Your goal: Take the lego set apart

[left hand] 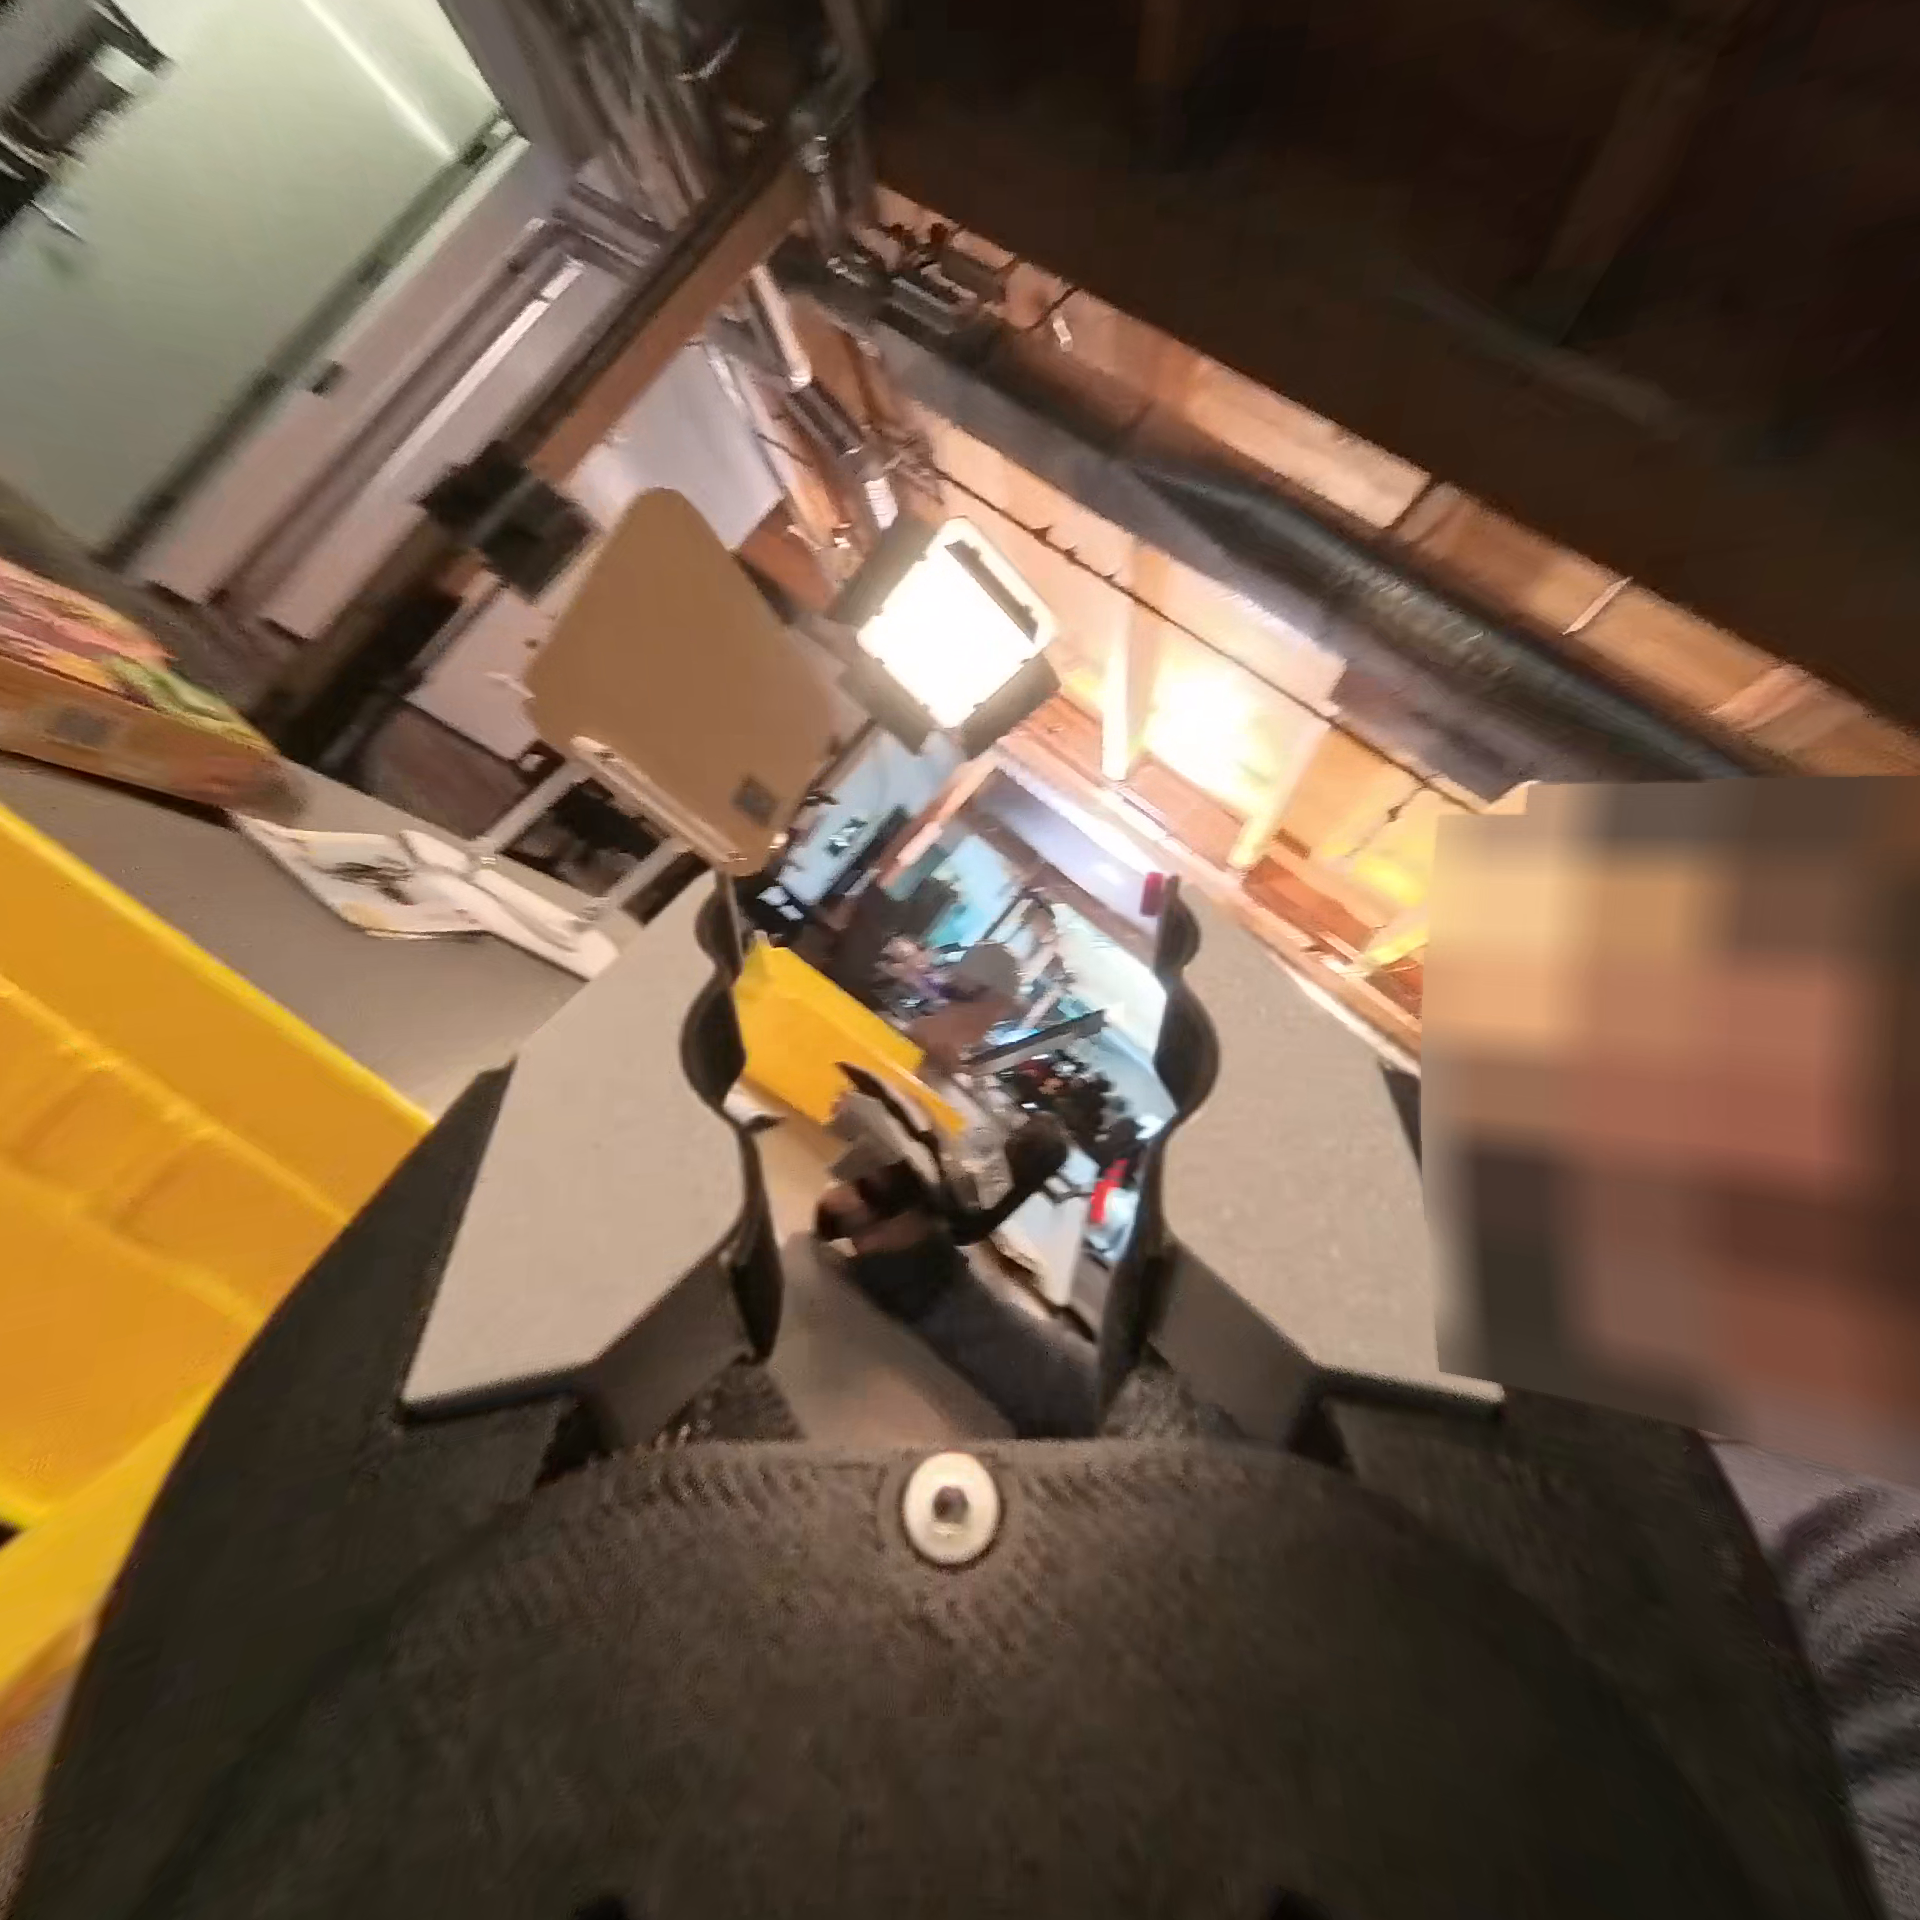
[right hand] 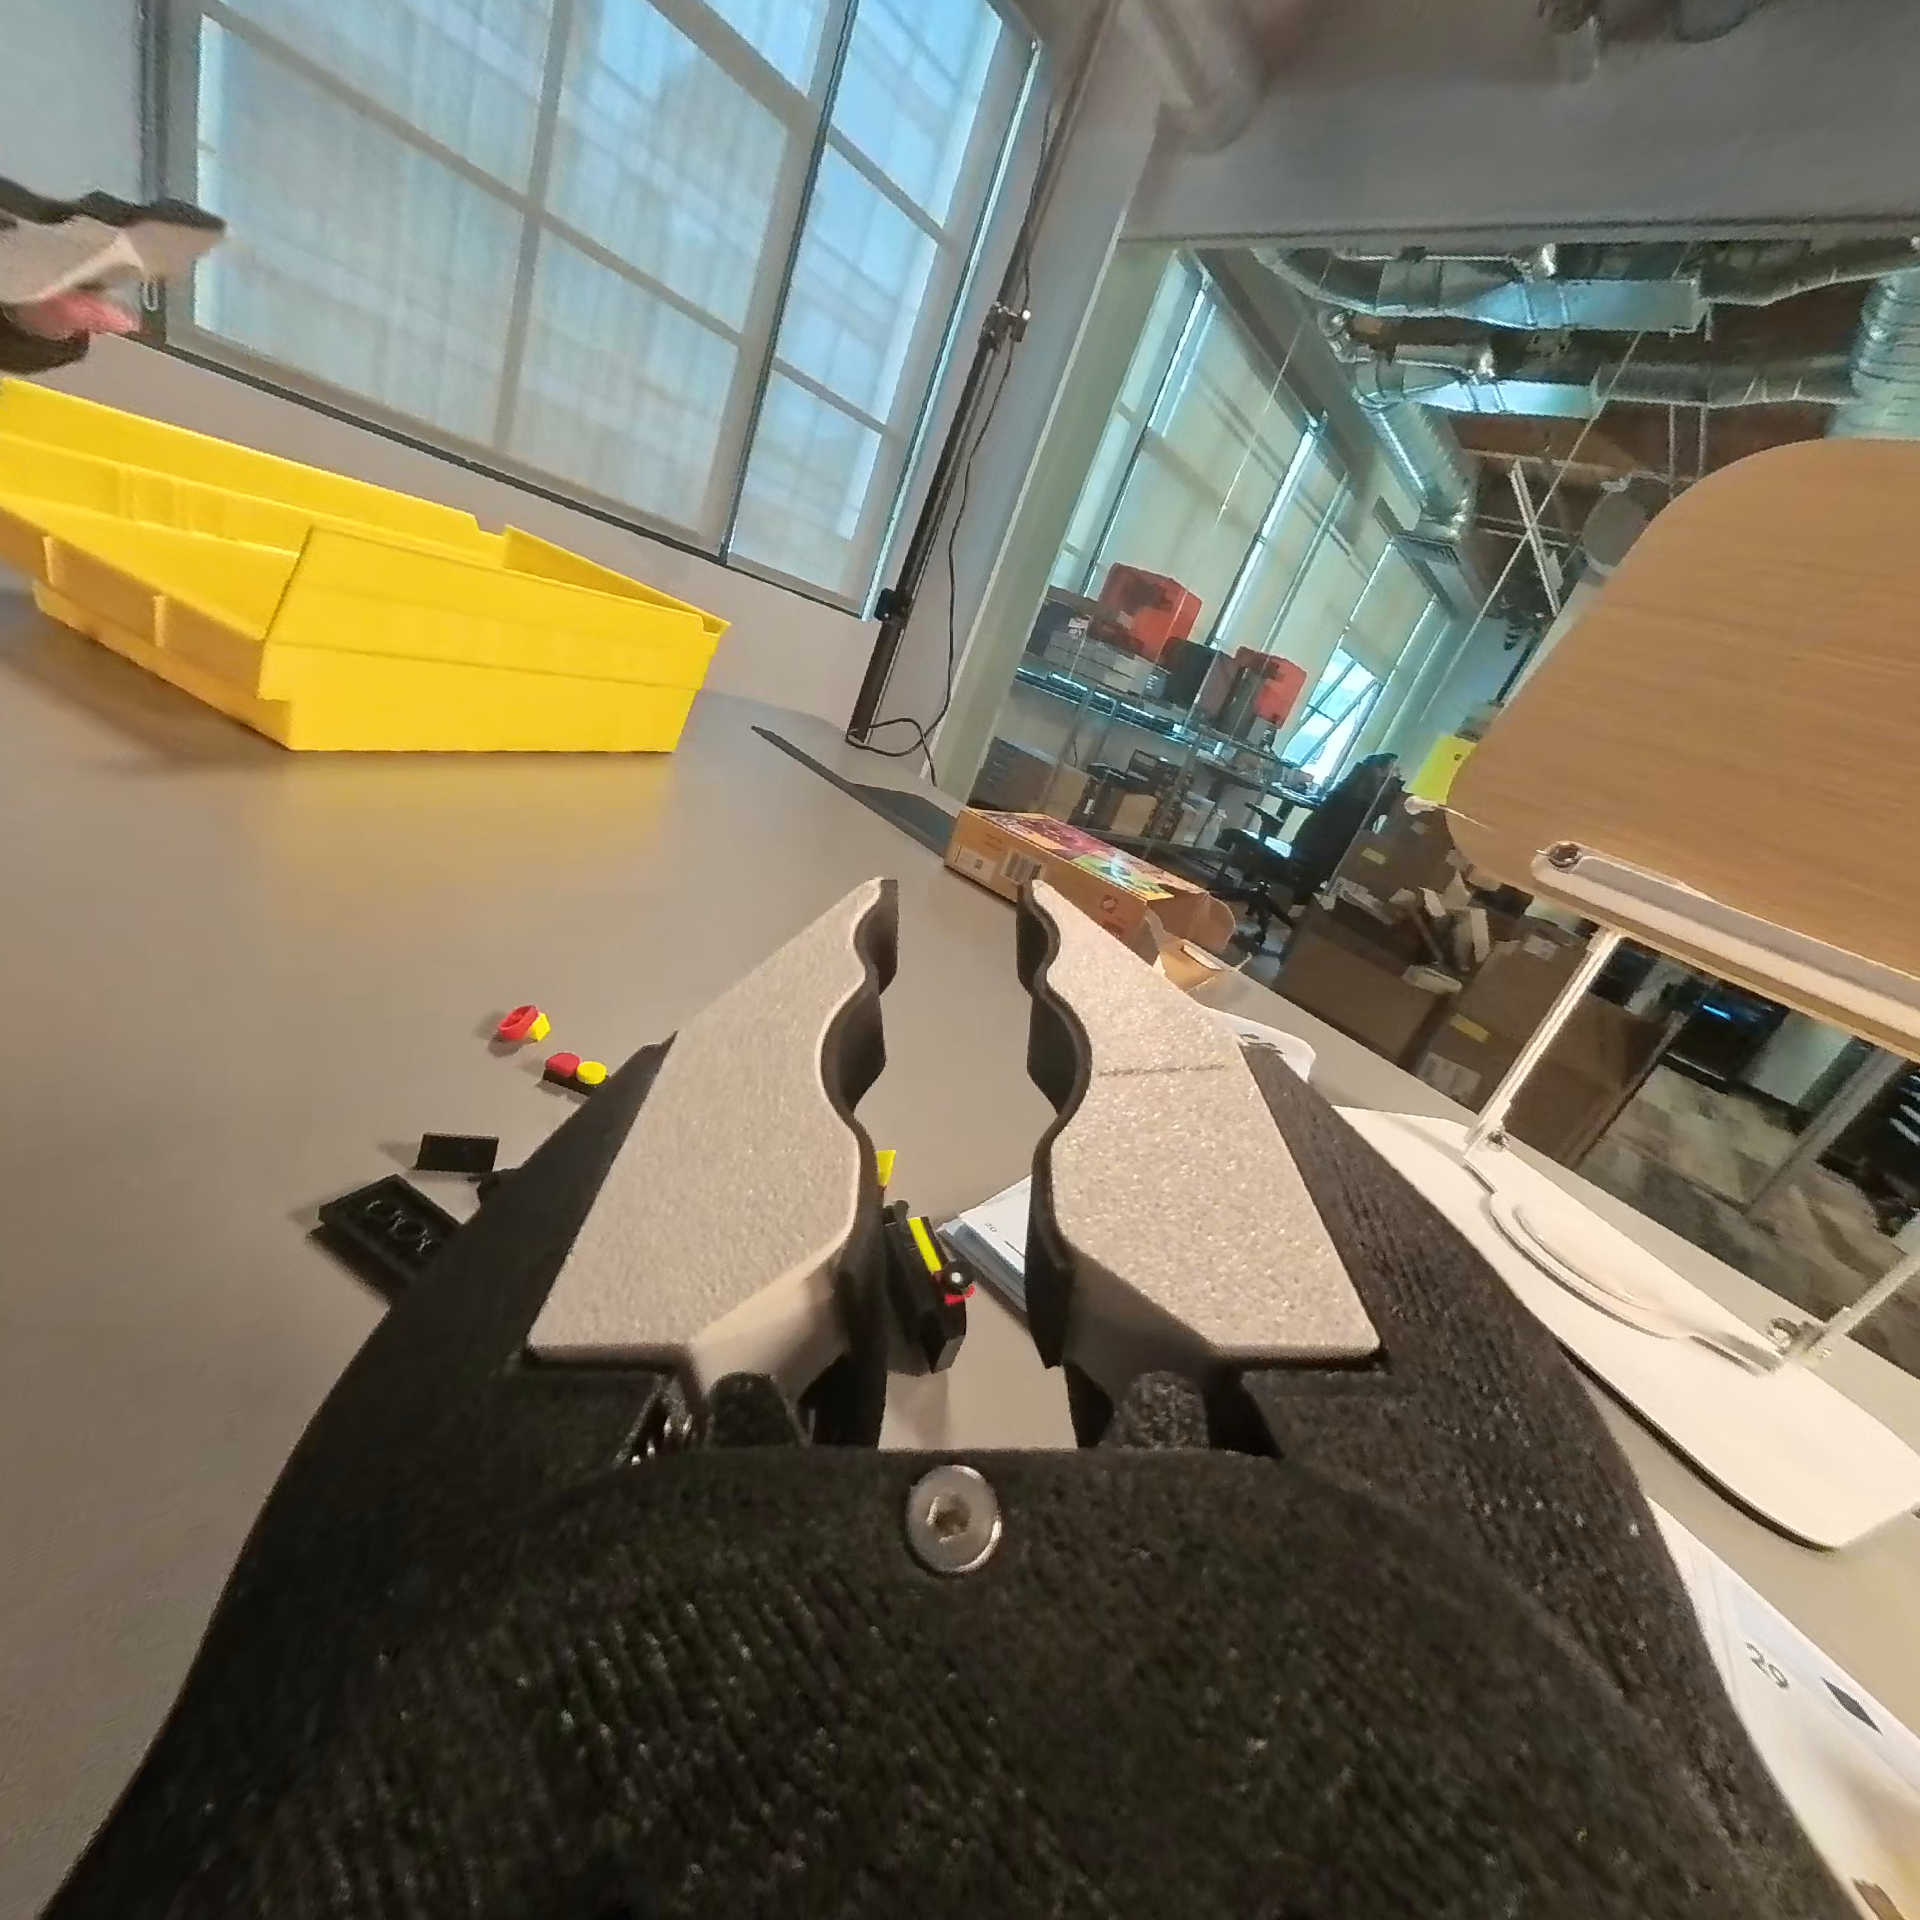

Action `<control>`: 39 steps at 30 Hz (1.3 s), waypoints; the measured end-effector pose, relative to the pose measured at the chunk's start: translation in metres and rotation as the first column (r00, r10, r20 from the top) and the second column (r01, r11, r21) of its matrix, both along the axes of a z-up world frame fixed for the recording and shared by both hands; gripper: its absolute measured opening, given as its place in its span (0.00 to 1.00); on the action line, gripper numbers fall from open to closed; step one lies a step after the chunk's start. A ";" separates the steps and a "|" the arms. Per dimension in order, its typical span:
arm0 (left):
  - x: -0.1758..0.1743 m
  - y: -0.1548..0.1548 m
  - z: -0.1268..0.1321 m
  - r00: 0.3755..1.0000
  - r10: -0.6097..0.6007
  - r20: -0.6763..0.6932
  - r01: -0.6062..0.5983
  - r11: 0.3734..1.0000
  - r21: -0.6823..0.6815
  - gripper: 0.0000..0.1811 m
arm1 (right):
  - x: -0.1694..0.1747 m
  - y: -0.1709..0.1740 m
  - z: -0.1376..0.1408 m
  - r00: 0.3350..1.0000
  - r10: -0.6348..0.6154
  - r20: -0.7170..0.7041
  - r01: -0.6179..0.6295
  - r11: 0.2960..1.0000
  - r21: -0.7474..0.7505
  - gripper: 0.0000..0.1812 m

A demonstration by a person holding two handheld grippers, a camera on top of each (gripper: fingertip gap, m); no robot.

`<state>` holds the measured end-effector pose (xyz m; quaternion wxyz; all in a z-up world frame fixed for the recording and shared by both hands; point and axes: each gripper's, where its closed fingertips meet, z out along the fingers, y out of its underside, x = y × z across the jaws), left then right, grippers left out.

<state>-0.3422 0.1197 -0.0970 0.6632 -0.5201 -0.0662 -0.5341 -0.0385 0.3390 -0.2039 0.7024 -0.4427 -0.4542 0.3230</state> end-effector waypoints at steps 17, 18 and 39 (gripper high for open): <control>-0.125 0.042 -0.122 0.591 0.068 -0.804 -0.742 0.436 -0.509 0.45 | -0.002 -0.001 -0.002 1.000 0.000 0.015 0.000 1.000 0.007 0.10; -0.130 0.049 -0.126 0.571 0.020 -0.821 -0.750 0.419 -0.511 0.46 | -0.002 -0.001 -0.002 1.000 0.001 0.018 -0.001 1.000 0.010 0.10; 0.215 0.157 -0.201 0.249 -0.415 -0.875 -0.085 0.891 -0.446 0.20 | -0.016 -0.026 -0.019 0.977 0.143 0.159 -0.140 0.990 -0.031 0.10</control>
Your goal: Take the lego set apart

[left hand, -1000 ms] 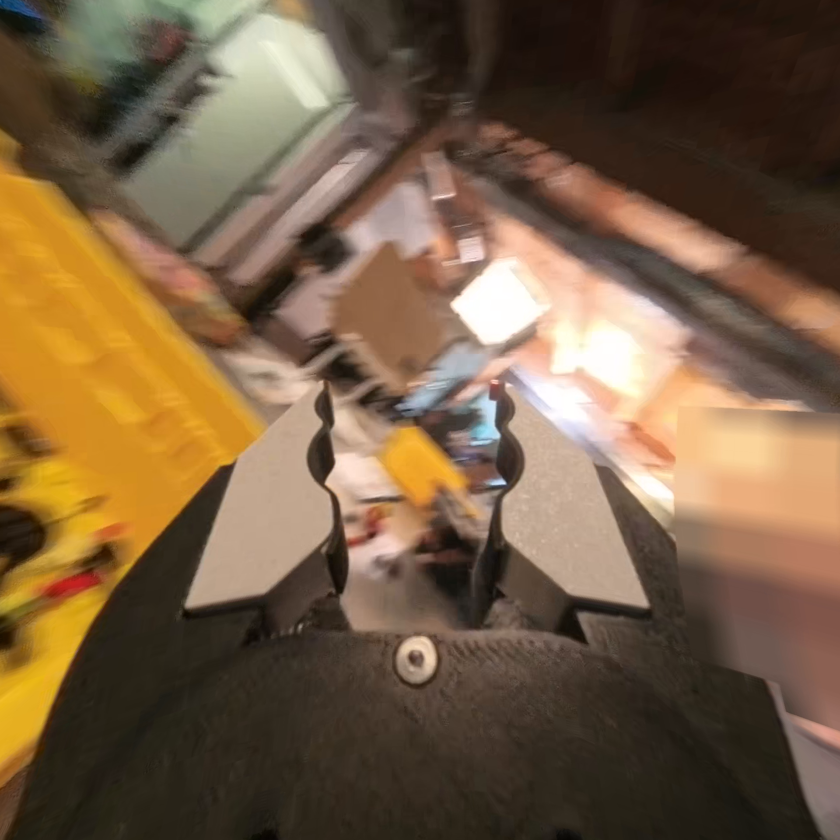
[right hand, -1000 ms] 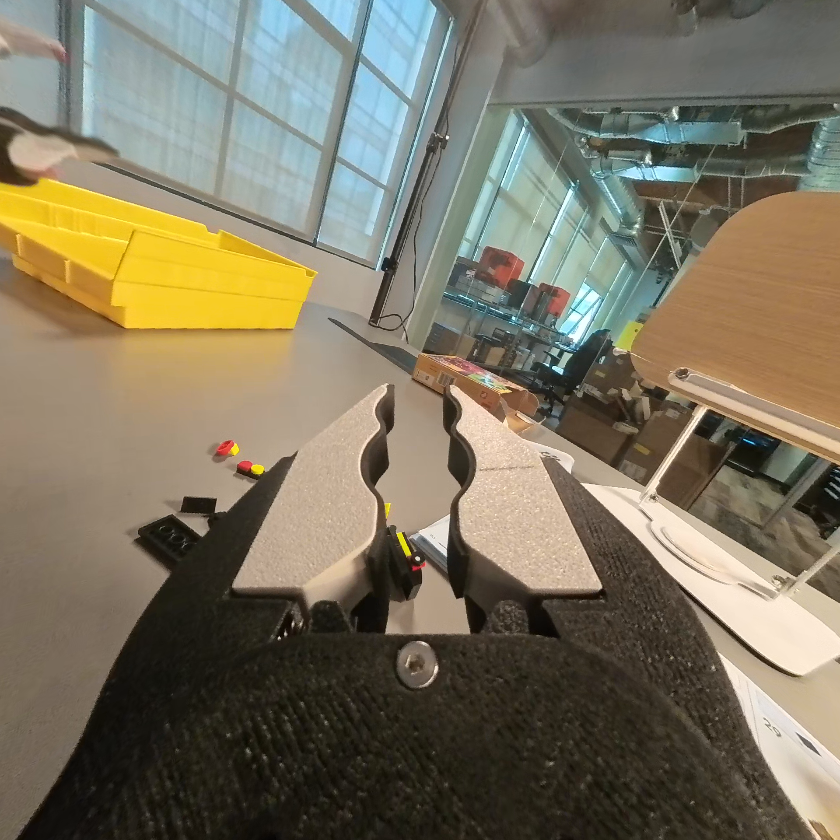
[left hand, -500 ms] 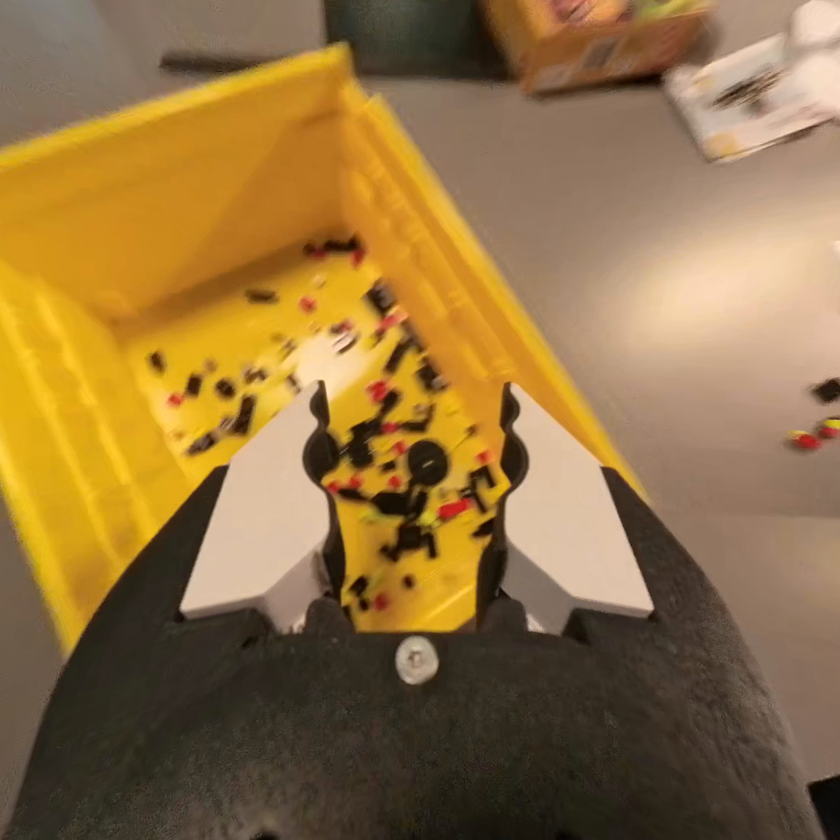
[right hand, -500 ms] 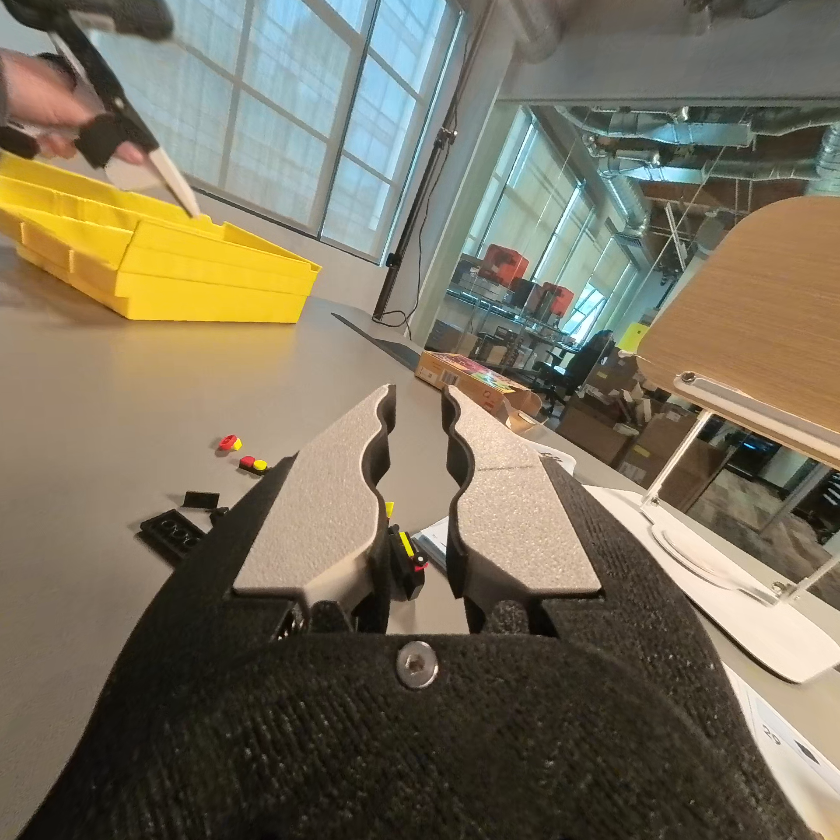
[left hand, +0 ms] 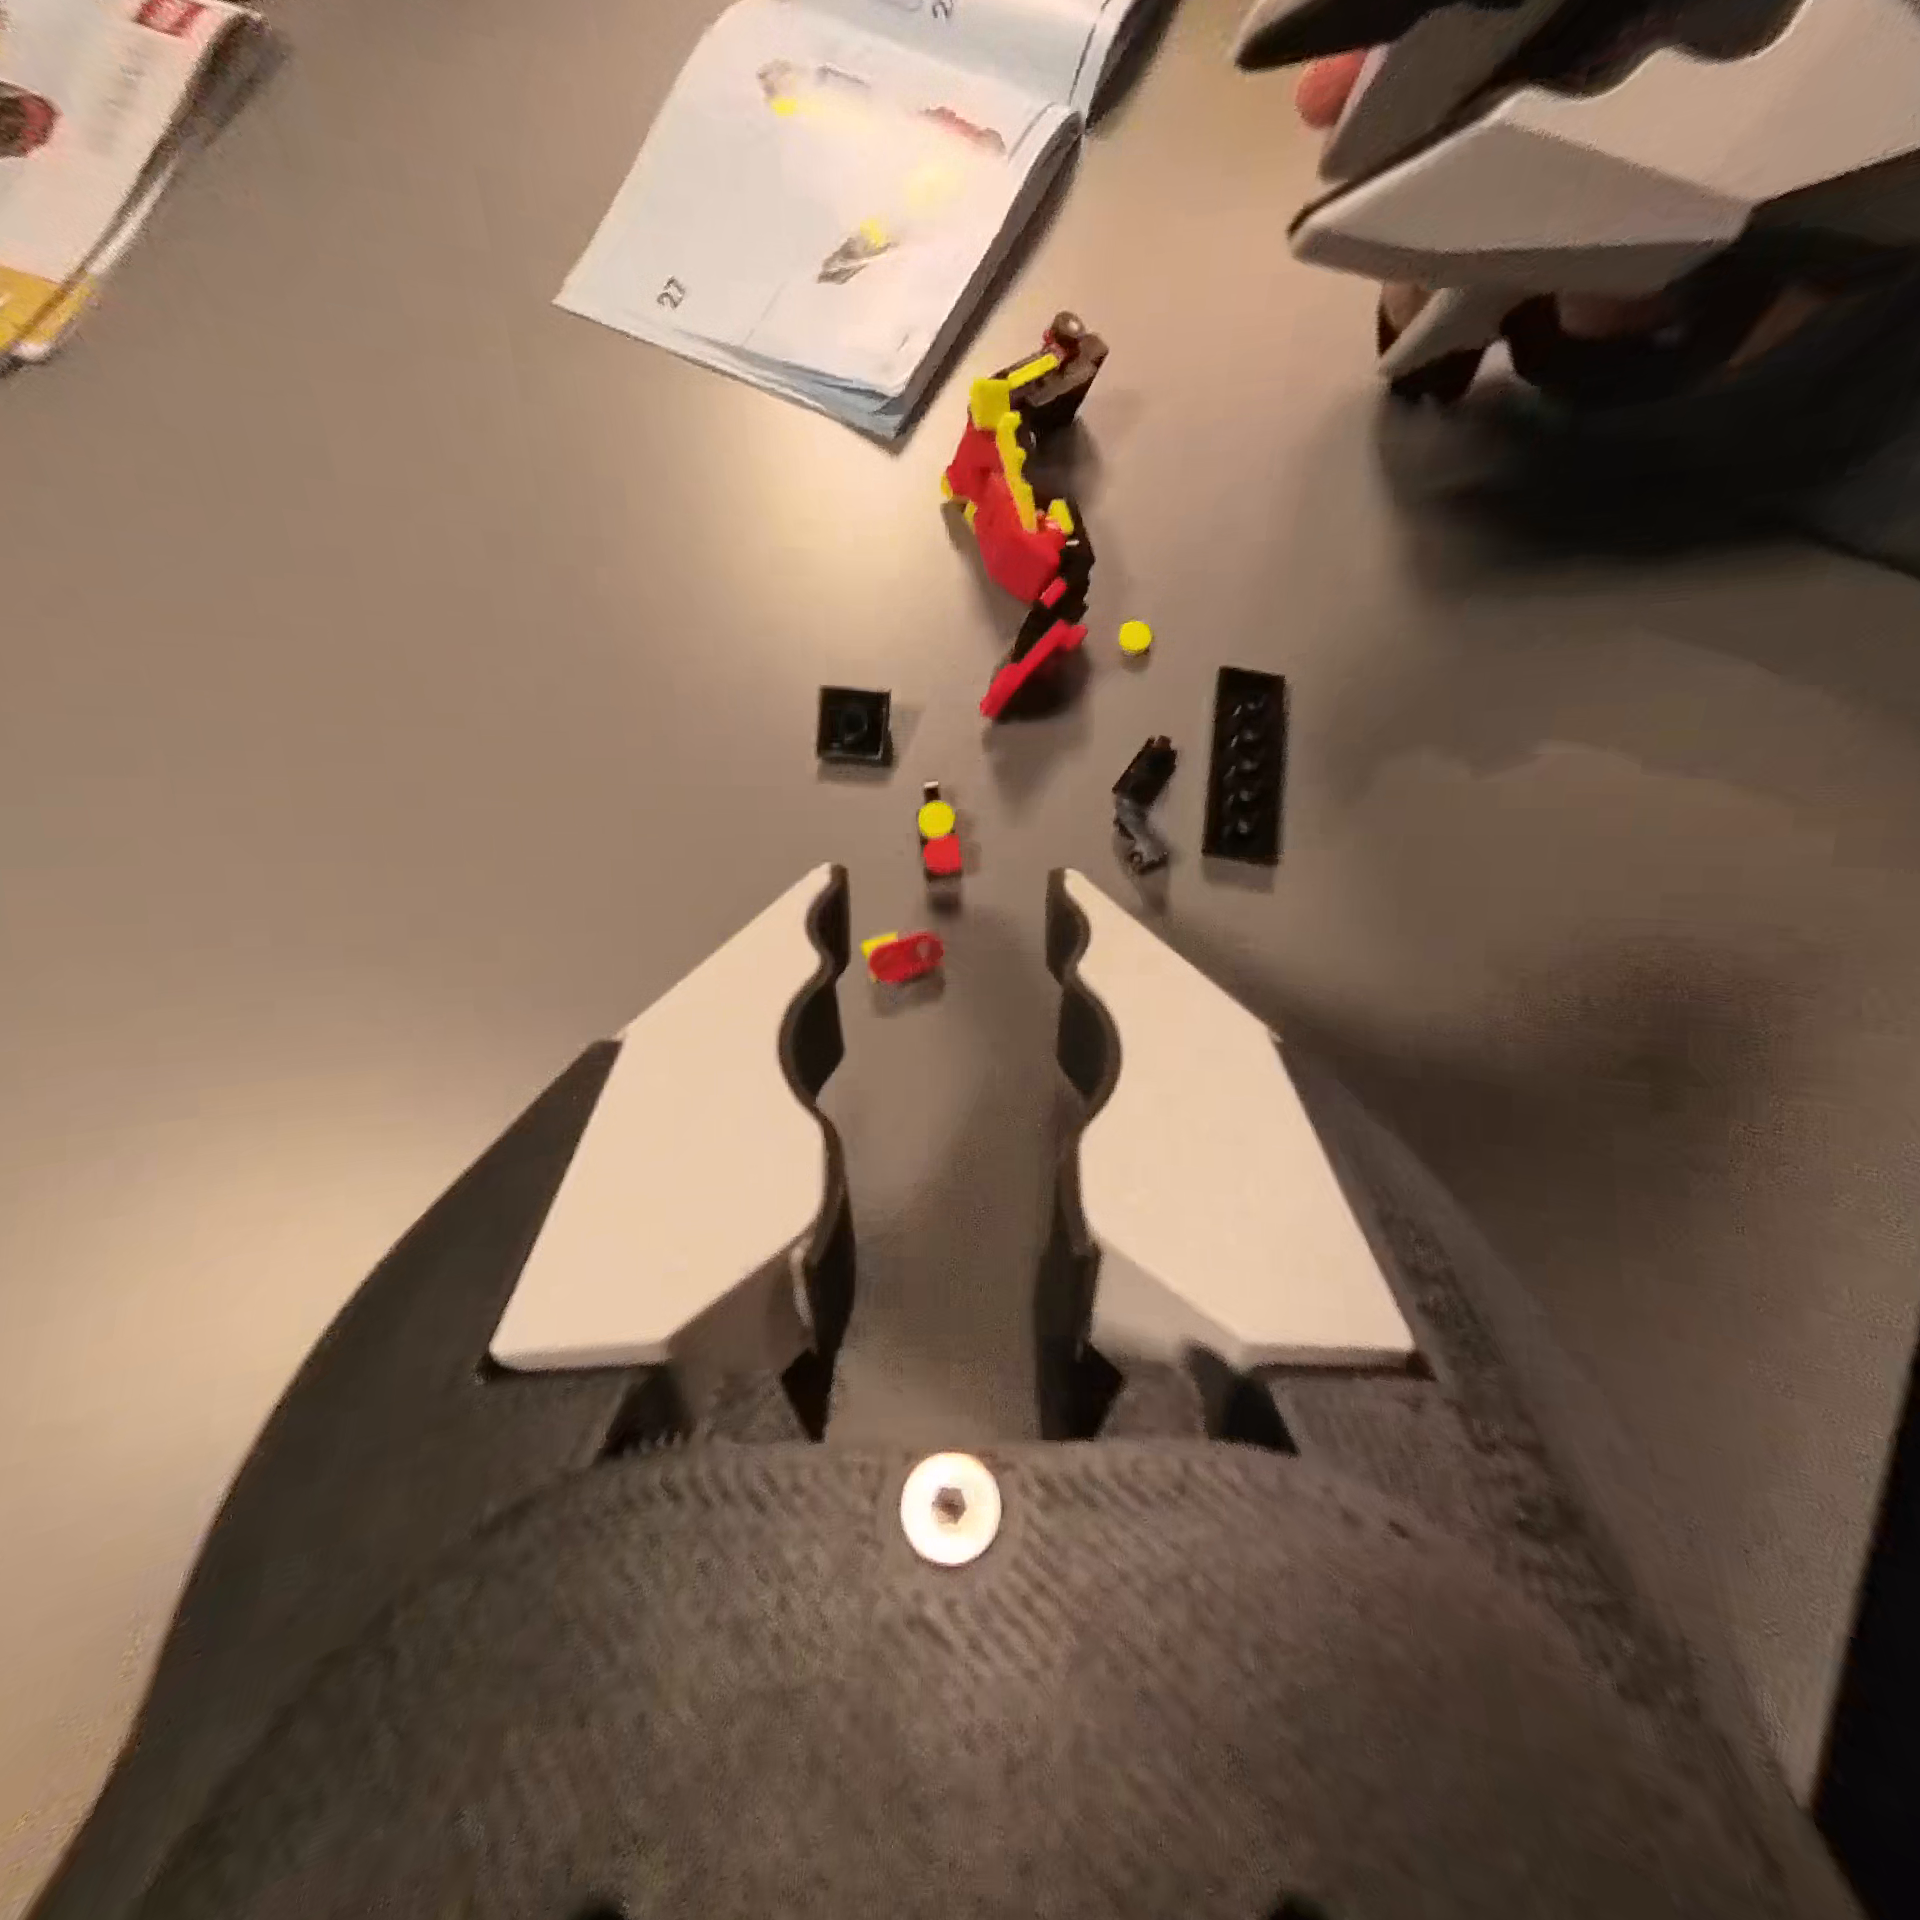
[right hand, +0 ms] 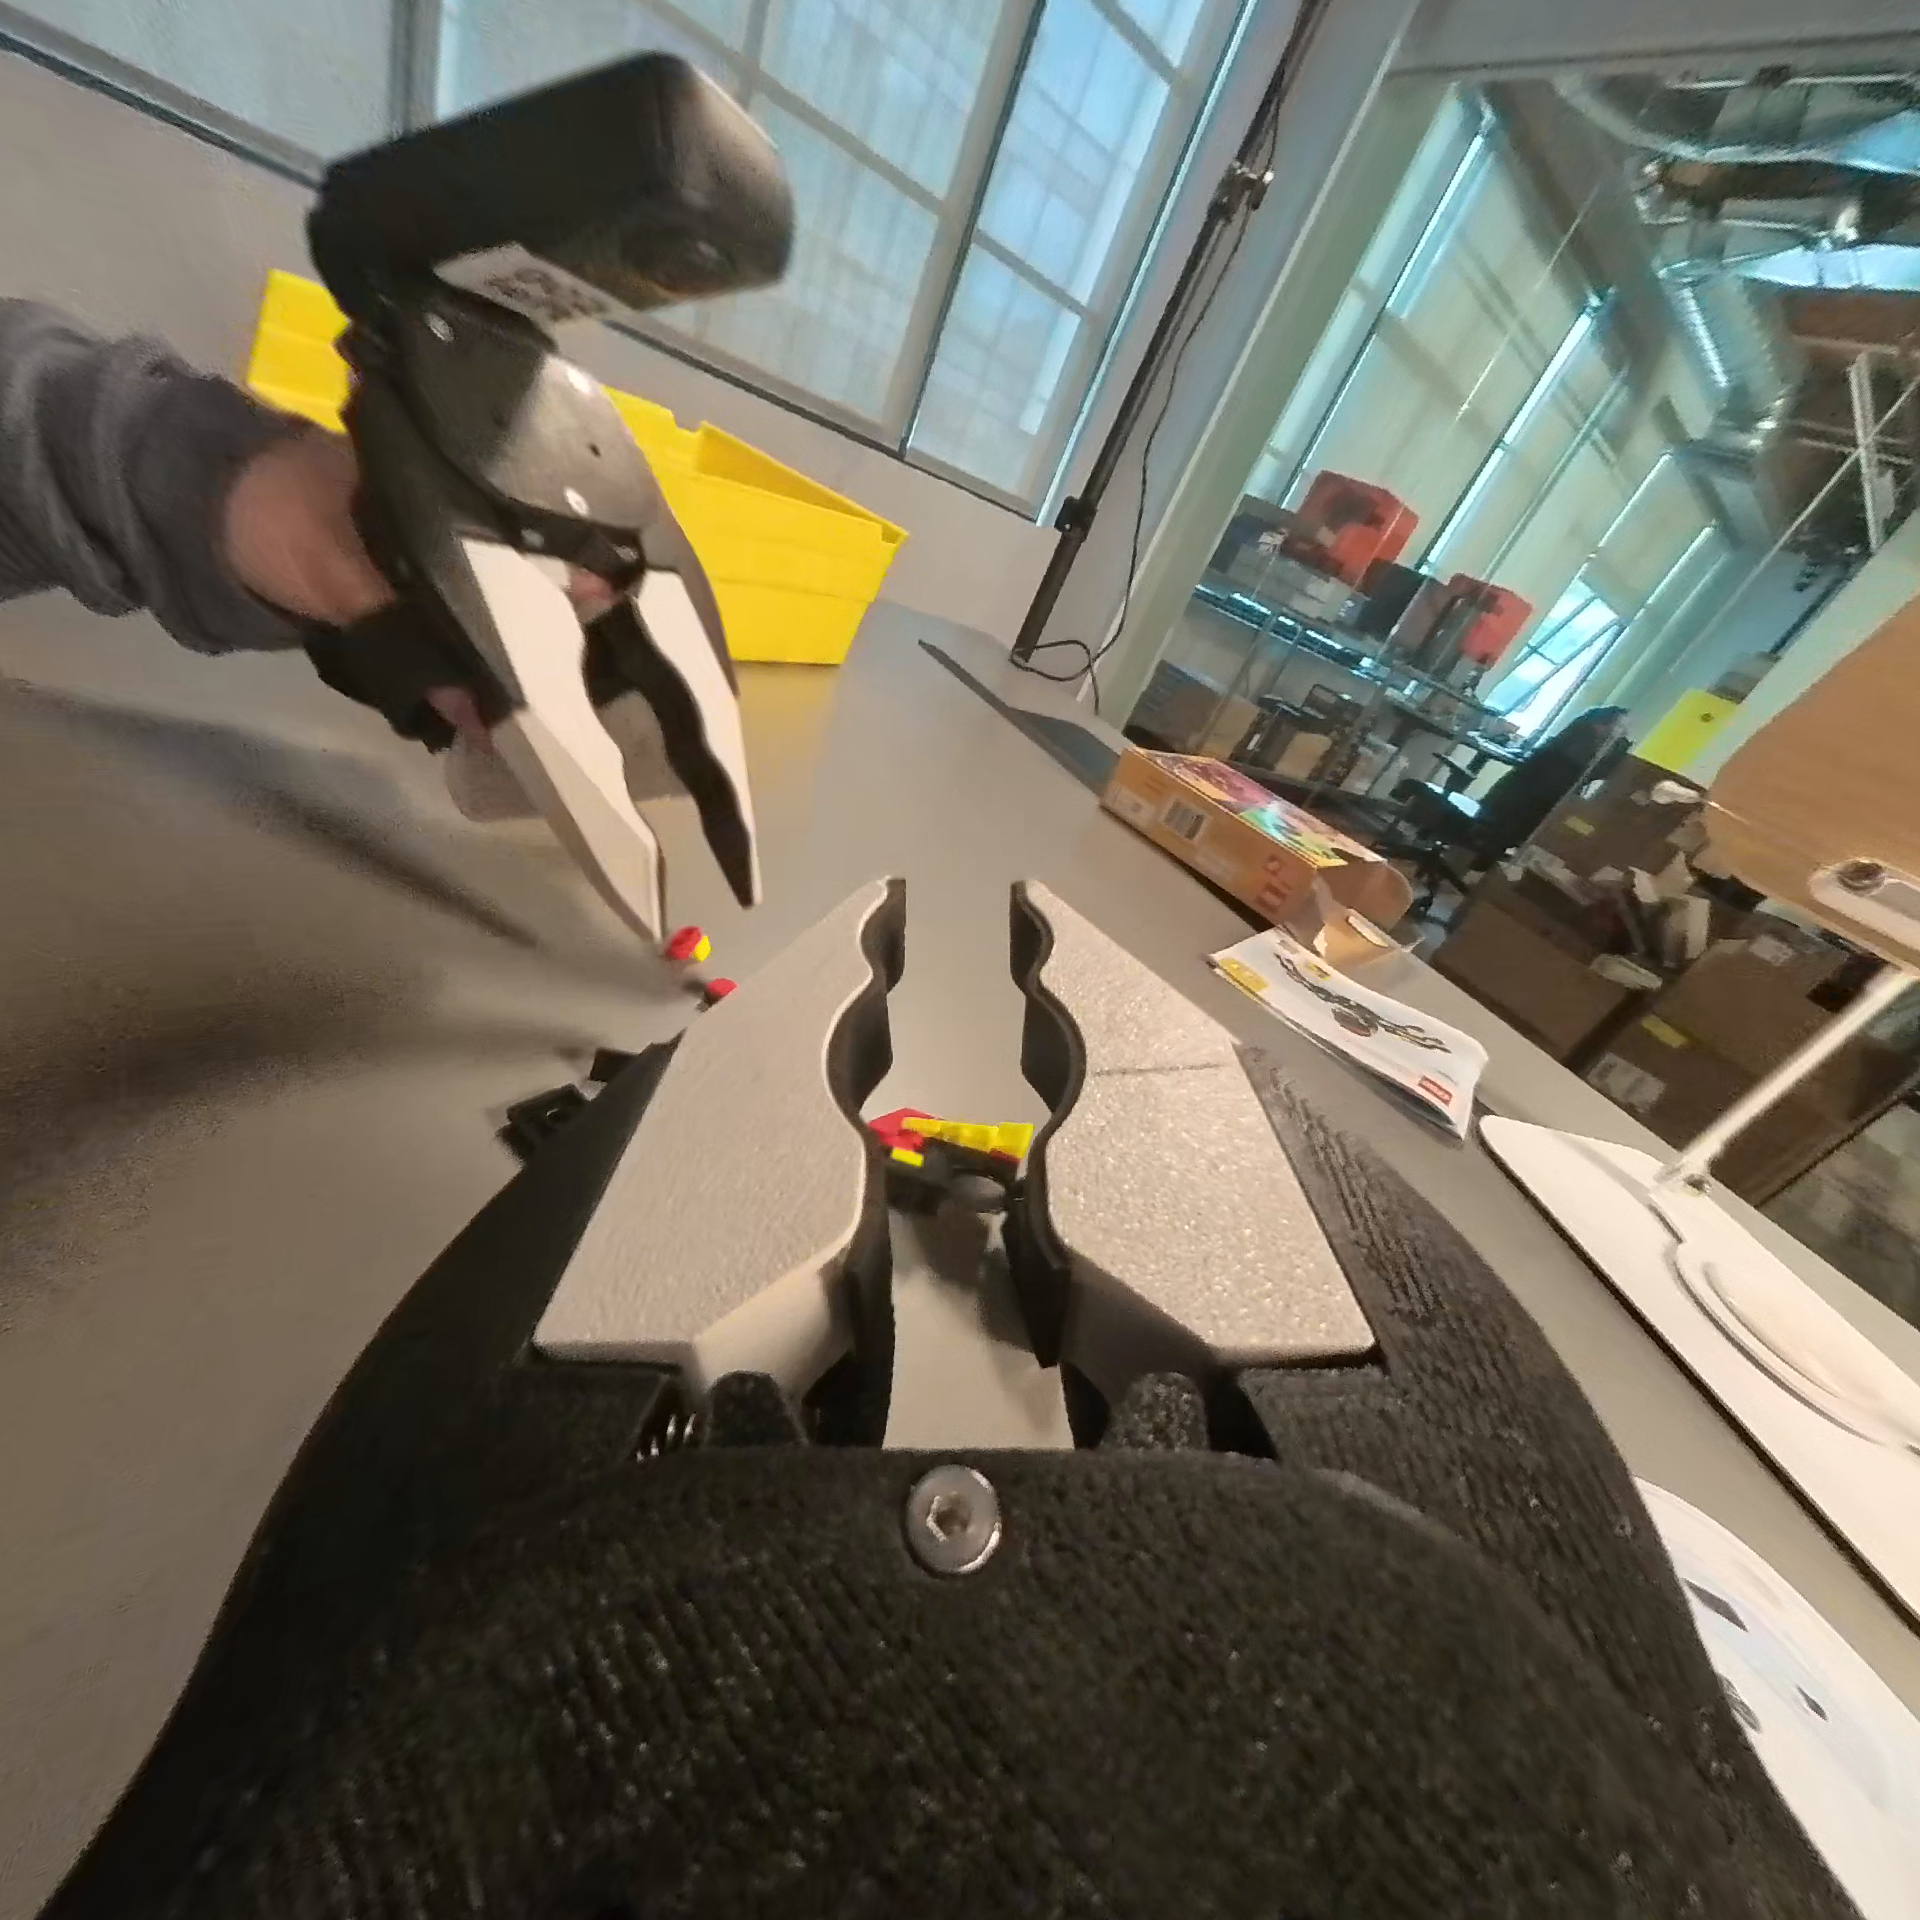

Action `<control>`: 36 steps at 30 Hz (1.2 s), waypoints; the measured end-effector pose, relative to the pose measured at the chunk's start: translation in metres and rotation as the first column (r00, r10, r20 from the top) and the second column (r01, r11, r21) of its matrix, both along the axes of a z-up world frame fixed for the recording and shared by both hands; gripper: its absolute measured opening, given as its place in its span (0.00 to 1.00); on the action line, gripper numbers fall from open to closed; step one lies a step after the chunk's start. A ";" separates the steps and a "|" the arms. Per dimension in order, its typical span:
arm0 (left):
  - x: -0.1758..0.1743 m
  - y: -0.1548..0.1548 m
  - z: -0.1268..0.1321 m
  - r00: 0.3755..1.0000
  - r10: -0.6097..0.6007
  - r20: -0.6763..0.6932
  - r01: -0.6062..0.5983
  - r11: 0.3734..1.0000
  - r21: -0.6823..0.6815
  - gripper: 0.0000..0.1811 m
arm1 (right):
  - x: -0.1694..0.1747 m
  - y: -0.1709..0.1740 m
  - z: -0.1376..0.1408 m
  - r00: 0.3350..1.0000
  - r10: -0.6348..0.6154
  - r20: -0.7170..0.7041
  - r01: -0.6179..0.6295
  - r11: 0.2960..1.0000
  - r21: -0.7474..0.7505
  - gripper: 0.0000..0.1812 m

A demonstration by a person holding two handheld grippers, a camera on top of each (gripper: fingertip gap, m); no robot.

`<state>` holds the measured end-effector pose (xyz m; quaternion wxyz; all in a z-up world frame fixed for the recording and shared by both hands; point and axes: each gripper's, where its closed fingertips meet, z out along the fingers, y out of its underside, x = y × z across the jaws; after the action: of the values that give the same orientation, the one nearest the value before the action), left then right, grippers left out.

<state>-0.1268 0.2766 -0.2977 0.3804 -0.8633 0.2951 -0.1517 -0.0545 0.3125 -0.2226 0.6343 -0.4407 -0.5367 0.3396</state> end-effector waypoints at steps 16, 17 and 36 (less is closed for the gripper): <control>0.027 0.008 -0.019 0.895 -0.228 -0.383 0.316 0.931 0.183 0.04 | -0.018 -0.036 -0.047 0.932 0.133 0.336 -0.135 0.991 -0.019 0.10; 0.032 0.006 -0.016 0.872 -0.239 -0.427 0.360 0.904 0.230 0.04 | -0.020 -0.039 -0.055 0.916 0.115 0.385 -0.138 0.990 0.030 0.09; 0.050 0.001 0.001 0.855 -0.225 -0.468 0.415 0.837 0.356 0.04 | -0.033 -0.024 -0.077 0.800 -0.278 0.531 -0.041 0.858 0.511 0.00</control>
<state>-0.0772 0.2776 -0.2967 0.4658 -0.7017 0.5376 0.0402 -0.0870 0.2887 -0.2999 0.5491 -0.3786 -0.7451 -0.0059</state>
